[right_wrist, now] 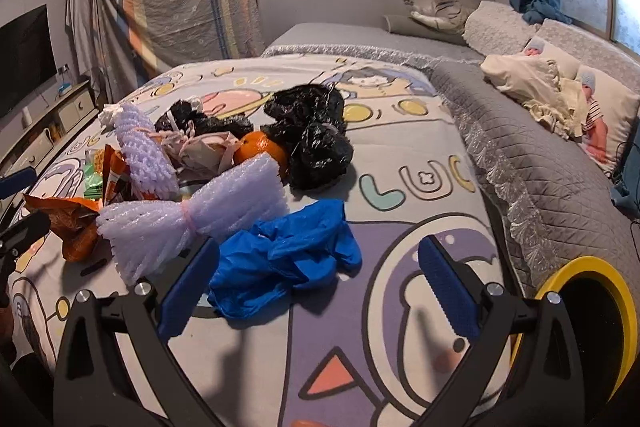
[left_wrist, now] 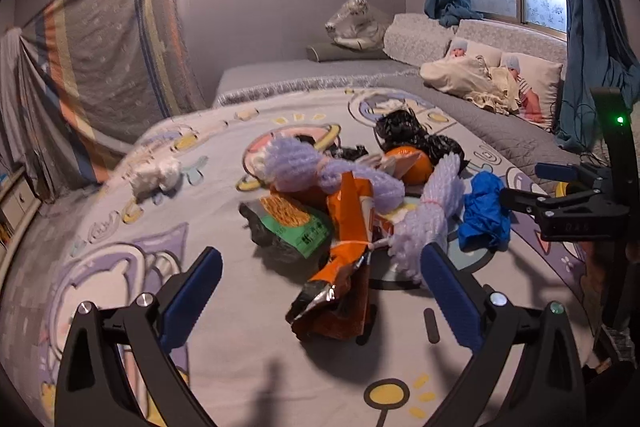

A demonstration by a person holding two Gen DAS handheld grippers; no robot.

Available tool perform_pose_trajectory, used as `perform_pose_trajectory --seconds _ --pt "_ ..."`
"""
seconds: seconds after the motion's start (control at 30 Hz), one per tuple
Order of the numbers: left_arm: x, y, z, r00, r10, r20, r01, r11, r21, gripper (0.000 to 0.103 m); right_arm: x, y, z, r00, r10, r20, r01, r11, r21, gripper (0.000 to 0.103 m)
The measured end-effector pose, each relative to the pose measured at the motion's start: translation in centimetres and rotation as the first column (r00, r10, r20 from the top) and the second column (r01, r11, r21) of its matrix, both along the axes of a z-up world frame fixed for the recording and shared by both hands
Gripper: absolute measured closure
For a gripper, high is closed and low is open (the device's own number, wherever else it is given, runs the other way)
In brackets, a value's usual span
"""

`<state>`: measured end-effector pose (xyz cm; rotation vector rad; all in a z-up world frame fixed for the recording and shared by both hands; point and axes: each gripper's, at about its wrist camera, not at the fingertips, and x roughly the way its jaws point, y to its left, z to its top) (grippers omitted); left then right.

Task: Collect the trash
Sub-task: 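Grasp the orange snack wrappers with the left gripper while the right gripper grasps the blue glove, then carry the orange wrappers and blue glove with both grippers over the yellow bin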

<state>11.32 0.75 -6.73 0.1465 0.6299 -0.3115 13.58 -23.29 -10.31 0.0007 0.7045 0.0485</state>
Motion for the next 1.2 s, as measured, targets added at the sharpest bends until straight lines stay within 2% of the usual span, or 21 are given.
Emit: perform_pose_trajectory --seconds 0.13,0.23,0.43,0.53,0.6,0.73,0.8,0.9,0.97,1.03,1.2 --pt "1.0 0.0 -1.1 0.999 -0.004 -0.042 0.004 1.0 -0.005 0.009 1.1 0.0 -0.8 0.999 0.012 -0.048 -0.011 1.0 0.017 0.008" --pt "1.7 0.0 -1.8 0.996 -0.019 -0.083 0.018 1.0 -0.018 0.015 1.9 0.0 -1.2 0.996 0.02 -0.085 -0.017 0.999 0.036 0.008" --pt "2.7 -0.6 -3.3 0.99 -0.04 -0.133 0.04 0.999 -0.005 0.028 2.6 0.5 -1.5 0.994 0.043 -0.103 -0.04 0.999 0.031 0.008" --pt "3.3 -0.6 -3.6 0.985 -0.049 -0.167 0.046 0.999 -0.019 0.04 3.2 0.4 -1.9 0.99 0.052 -0.129 -0.045 0.997 0.056 0.008" --pt "3.6 -0.7 -3.8 0.982 -0.048 -0.185 0.045 0.999 -0.021 0.054 3.4 0.2 -2.1 0.988 0.054 -0.143 -0.043 0.996 0.081 0.008" --pt "4.1 -0.5 -4.3 0.974 -0.042 -0.221 0.034 0.999 -0.041 0.065 3.6 0.2 -2.4 0.985 0.061 -0.159 -0.048 0.995 0.087 0.01" --pt "4.1 -0.5 -4.3 0.975 -0.039 -0.217 0.029 0.998 -0.048 0.074 3.6 0.2 -2.4 0.985 0.061 -0.16 -0.048 0.995 0.086 0.018" --pt "3.9 -0.5 -4.3 0.976 -0.038 -0.213 0.029 0.998 -0.047 0.077 3.7 0.5 -2.4 0.985 0.066 -0.161 -0.053 0.995 0.087 0.028" --pt "3.7 -0.5 -4.1 0.977 -0.041 -0.208 0.031 0.998 -0.05 0.078 3.7 0.8 -2.4 0.983 0.075 -0.165 -0.062 0.994 0.086 0.036" --pt "3.2 -0.3 -3.8 0.979 -0.048 -0.197 0.037 0.998 -0.057 0.079 3.6 1.2 -2.4 0.982 0.093 -0.165 -0.08 0.993 0.088 0.053" --pt "2.1 0.6 -3.1 0.982 -0.05 -0.183 0.036 0.996 -0.078 0.08 3.5 1.5 -2.3 0.978 0.124 -0.166 -0.105 0.987 0.12 0.074"
